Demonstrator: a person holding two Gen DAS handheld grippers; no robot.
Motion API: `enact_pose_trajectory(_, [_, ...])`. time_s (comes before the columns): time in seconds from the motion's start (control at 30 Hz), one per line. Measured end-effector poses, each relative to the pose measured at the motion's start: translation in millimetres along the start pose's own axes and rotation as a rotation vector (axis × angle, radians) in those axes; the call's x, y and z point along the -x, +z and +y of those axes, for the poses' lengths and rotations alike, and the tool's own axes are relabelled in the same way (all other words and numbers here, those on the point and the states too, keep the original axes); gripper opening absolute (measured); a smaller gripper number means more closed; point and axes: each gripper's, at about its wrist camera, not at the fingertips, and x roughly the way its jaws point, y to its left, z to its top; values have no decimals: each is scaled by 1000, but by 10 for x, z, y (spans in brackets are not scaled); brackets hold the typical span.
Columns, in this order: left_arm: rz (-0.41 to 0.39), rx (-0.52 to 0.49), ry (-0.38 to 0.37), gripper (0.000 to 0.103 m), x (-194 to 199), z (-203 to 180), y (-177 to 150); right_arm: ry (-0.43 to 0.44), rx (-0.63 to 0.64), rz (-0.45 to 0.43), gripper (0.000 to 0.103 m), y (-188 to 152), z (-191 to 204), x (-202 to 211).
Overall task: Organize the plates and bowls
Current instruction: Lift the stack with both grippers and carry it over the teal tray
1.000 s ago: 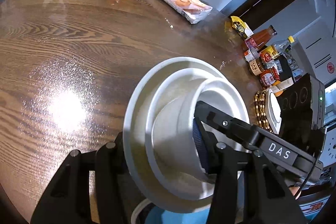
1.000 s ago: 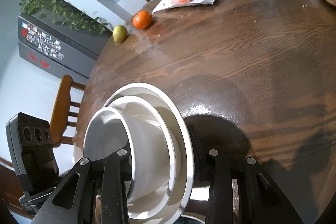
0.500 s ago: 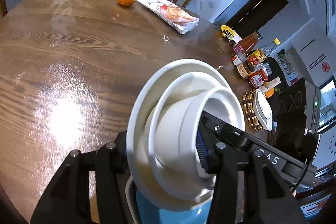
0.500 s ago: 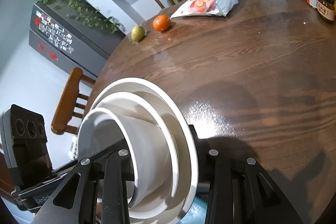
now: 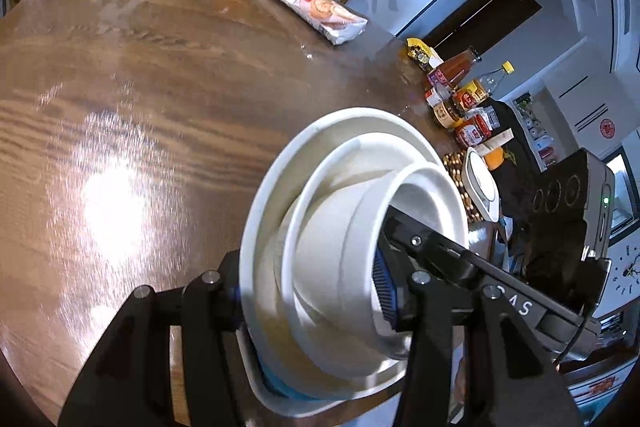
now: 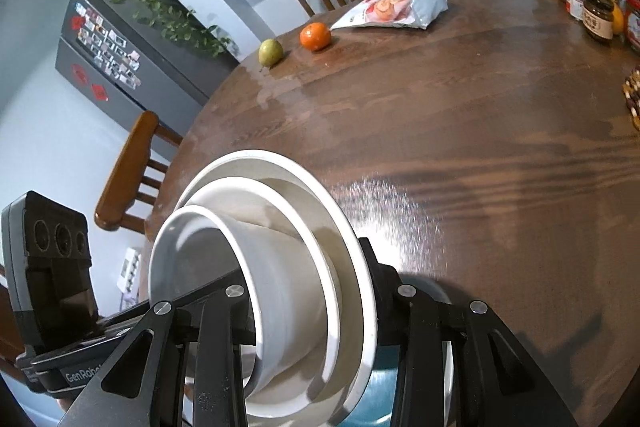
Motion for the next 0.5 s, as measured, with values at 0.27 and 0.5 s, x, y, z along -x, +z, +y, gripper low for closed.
enact_pose_trajectory(0.27, [43,16,-10,47,-7,40,-248,-21,-9,22,39,-257,-26,30])
enact_pose_trajectory(0.5, [71,24,-20,47,-62,9,-345,-39,-20,26,39,-386,-80,81])
